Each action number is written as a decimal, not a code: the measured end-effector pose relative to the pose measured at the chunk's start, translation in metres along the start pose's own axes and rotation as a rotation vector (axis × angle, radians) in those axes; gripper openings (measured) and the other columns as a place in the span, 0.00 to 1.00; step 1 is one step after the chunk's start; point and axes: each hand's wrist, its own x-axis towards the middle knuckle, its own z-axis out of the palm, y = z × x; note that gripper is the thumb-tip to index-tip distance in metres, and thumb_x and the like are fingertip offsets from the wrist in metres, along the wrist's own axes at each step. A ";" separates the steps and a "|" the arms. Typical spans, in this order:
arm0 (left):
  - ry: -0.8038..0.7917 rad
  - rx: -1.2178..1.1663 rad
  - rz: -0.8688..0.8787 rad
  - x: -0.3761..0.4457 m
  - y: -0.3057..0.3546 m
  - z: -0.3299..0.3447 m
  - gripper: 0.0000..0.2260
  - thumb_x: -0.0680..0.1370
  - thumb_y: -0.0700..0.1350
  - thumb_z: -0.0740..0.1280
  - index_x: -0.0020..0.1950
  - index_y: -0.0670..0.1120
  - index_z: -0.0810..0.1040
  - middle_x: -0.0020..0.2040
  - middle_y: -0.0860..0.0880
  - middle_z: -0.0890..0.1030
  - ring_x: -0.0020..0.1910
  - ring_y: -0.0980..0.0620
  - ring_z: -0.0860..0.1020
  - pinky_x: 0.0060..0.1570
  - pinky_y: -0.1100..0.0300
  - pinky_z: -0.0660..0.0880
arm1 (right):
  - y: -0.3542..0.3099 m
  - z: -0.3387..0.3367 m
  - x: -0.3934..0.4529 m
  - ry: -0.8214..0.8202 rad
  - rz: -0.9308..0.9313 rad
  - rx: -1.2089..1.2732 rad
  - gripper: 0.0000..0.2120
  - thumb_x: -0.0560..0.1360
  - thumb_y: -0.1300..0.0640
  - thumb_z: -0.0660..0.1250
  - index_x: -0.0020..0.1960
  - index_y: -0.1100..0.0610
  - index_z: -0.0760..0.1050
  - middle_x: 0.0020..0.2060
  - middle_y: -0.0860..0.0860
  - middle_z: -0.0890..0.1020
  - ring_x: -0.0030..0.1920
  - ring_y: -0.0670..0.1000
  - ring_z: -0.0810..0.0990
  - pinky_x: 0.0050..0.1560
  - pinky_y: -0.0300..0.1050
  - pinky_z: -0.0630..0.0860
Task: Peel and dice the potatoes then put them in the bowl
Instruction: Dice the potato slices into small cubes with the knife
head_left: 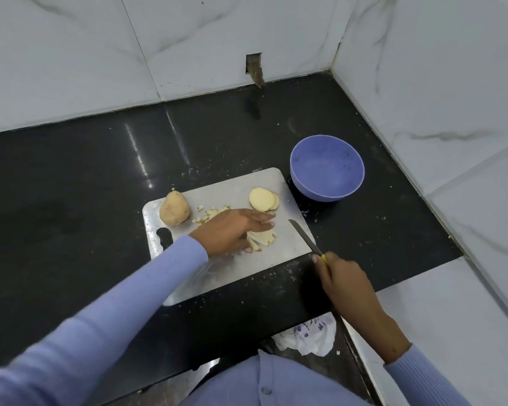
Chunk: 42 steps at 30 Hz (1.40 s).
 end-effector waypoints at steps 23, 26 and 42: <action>0.580 0.169 -0.509 -0.031 0.044 0.063 0.22 0.69 0.48 0.76 0.60 0.41 0.79 0.63 0.41 0.77 0.66 0.42 0.73 0.71 0.47 0.52 | -0.039 0.015 0.043 0.042 -0.120 0.420 0.11 0.69 0.60 0.76 0.48 0.59 0.77 0.42 0.48 0.80 0.42 0.45 0.80 0.43 0.35 0.77; 0.604 0.204 -0.525 -0.039 0.043 0.070 0.21 0.71 0.46 0.75 0.62 0.40 0.78 0.61 0.41 0.79 0.66 0.42 0.73 0.71 0.46 0.52 | -0.047 0.024 0.052 0.025 -0.149 0.419 0.14 0.66 0.63 0.77 0.45 0.61 0.74 0.48 0.48 0.82 0.45 0.49 0.80 0.48 0.46 0.79; 0.629 0.212 -0.439 -0.035 0.047 0.089 0.19 0.78 0.43 0.57 0.64 0.38 0.76 0.64 0.40 0.76 0.67 0.45 0.72 0.70 0.43 0.53 | -0.057 0.038 0.073 0.067 -0.287 0.298 0.08 0.73 0.65 0.69 0.50 0.63 0.72 0.43 0.55 0.80 0.42 0.52 0.77 0.39 0.35 0.70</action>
